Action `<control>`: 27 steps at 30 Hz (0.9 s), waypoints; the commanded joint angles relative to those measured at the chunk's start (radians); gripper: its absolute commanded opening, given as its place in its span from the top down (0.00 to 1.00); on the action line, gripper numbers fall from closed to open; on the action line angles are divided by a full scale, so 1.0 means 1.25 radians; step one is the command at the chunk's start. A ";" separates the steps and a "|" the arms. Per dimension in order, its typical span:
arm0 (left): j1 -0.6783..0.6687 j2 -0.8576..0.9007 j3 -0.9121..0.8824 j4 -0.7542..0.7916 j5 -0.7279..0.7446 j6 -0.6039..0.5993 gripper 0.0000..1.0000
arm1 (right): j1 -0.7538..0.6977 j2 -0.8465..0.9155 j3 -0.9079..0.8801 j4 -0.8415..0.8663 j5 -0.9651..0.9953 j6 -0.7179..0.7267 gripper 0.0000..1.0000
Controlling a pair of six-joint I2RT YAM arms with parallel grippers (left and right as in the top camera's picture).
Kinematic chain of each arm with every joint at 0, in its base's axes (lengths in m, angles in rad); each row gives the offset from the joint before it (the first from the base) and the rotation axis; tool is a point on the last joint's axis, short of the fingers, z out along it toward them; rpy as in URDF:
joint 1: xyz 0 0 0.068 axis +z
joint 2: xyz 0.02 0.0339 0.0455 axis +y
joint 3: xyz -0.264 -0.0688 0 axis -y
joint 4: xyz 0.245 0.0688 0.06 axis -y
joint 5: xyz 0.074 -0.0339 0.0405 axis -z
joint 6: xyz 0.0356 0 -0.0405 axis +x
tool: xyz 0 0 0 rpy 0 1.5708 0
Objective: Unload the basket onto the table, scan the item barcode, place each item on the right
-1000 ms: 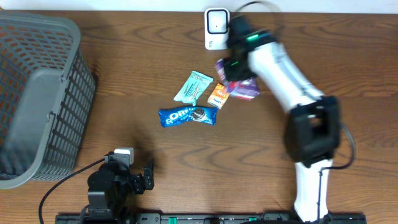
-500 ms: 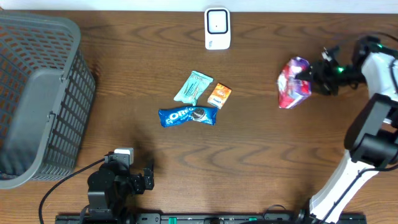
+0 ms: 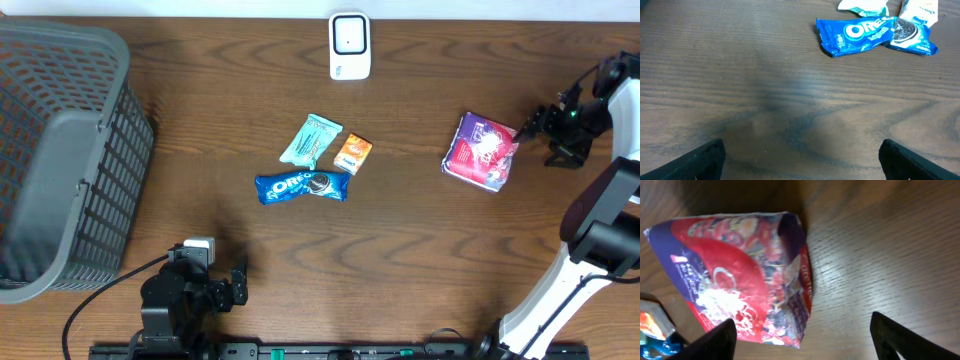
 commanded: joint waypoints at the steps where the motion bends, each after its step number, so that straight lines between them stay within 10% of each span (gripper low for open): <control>1: -0.003 -0.005 -0.003 -0.017 0.009 0.013 0.02 | 0.017 -0.016 -0.005 0.011 0.039 -0.008 0.14; 17: -0.003 -0.005 -0.003 -0.017 0.009 0.013 0.02 | 0.160 -0.016 -0.243 0.408 -0.273 0.011 0.34; 27: -0.003 -0.005 -0.003 -0.017 0.009 0.013 0.02 | 0.182 -0.016 -0.013 0.243 -0.188 0.027 0.28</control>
